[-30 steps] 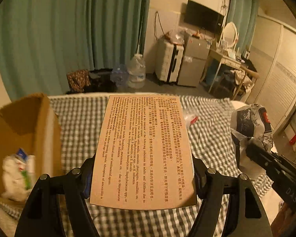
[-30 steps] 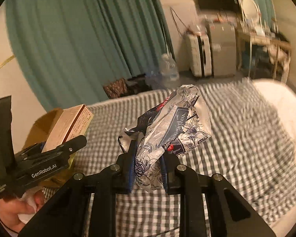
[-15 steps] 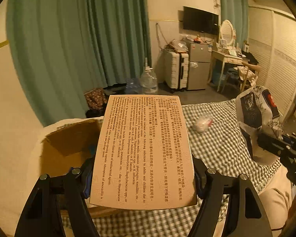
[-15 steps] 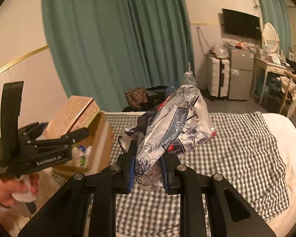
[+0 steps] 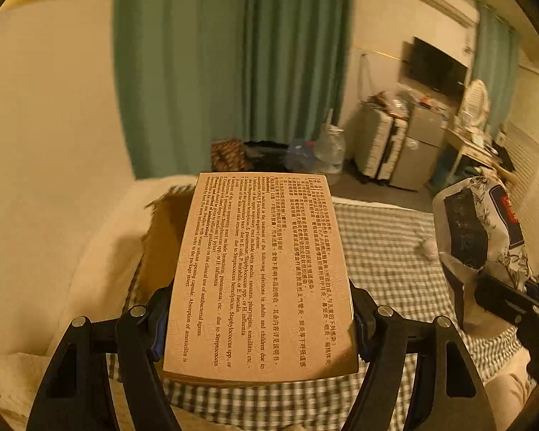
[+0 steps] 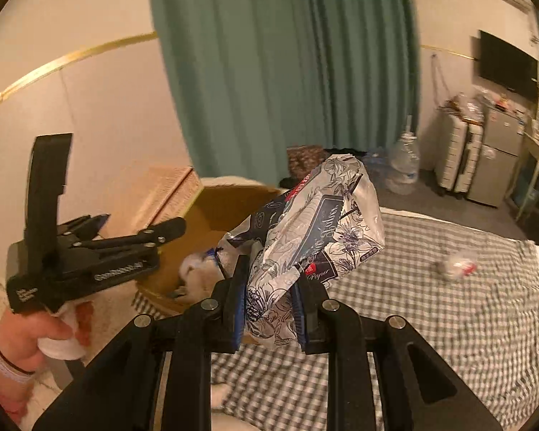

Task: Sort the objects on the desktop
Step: 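Carry the leaflet and floral tissue pack over the cardboard box, then open both tools to drop the leaflet and tissue pack into the box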

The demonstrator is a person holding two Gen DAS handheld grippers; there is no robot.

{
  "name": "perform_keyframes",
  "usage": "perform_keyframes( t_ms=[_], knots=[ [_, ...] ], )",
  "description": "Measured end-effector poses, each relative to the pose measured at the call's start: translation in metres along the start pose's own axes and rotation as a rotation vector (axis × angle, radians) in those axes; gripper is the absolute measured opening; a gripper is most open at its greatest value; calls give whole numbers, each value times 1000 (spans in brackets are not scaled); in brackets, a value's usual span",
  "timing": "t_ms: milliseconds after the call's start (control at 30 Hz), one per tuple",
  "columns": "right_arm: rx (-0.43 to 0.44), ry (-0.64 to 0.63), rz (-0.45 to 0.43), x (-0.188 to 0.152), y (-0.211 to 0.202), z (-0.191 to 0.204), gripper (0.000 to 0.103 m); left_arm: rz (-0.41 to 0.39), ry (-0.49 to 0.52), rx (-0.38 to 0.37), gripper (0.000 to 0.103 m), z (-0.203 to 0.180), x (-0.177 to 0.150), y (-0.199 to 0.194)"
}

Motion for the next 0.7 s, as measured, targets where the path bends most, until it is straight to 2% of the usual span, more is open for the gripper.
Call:
perform_keyframes(
  t_ms=[200, 367, 467, 533, 567, 600, 633, 667, 700],
  knots=[
    [49, -3, 71, -7, 60, 32, 21, 29, -29, 11, 75, 38, -20, 37],
    [47, 2, 90, 6, 104, 41, 22, 57, -30, -10, 75, 48, -33, 60],
    [50, 6, 85, 20, 126, 46, 27, 95, -71, -43, 76, 56, -38, 70],
    [49, 18, 74, 29, 138, 47, 31, 101, -71, -31, 76, 59, -34, 80],
    [51, 28, 69, 33, 144, 51, 34, 97, -59, -19, 79, 60, -34, 81],
    [56, 37, 66, 38, 149, 57, 44, 86, -43, -10, 86, 60, -33, 81],
    [52, 43, 60, 41, 151, 58, 61, 75, -28, -2, 91, 59, -32, 81],
    [32, 48, 42, 44, 154, 58, 69, 67, -19, 10, 103, 59, -32, 80],
    [14, 54, 24, 45, 153, 56, 76, 59, -10, 31, 103, 59, -32, 79]
  ],
)
Point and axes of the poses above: each gripper's, at about its wrist camera, not at the fingertips, and y roughly the way its jaws point, z to its left, x to its top, the point moved 6 cm from there along y, roughly the way its jaws point, and after that the axes turned 3 degrees about y, right-handed, at the moved point
